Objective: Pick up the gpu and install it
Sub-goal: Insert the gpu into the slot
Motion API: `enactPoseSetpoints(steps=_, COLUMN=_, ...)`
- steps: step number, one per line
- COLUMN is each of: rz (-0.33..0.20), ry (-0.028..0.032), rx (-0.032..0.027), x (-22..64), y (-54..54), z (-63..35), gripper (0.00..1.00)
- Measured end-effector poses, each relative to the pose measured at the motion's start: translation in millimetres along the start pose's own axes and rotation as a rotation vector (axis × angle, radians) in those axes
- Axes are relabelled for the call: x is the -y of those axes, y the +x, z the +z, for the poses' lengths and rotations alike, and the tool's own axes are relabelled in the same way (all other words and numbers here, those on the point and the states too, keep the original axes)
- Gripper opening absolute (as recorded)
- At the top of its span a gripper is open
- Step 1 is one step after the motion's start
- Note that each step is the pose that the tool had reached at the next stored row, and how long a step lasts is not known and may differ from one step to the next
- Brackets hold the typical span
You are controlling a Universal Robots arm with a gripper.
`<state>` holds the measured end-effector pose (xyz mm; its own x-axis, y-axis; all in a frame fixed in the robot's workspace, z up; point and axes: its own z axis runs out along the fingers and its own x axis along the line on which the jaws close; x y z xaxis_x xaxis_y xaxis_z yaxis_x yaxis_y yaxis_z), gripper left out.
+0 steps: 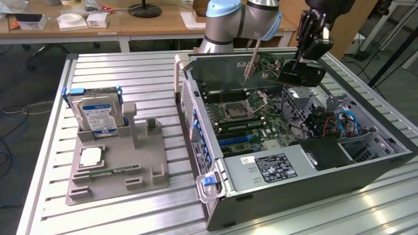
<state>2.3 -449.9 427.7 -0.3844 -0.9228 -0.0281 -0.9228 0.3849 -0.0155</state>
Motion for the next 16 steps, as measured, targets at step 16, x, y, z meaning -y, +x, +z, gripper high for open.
enactPoseSetpoints(steps=16, rz=-0.238, ry=-0.0067, rx=0.0037, x=0.6, y=-0.2, z=0.4, gripper=0.26)
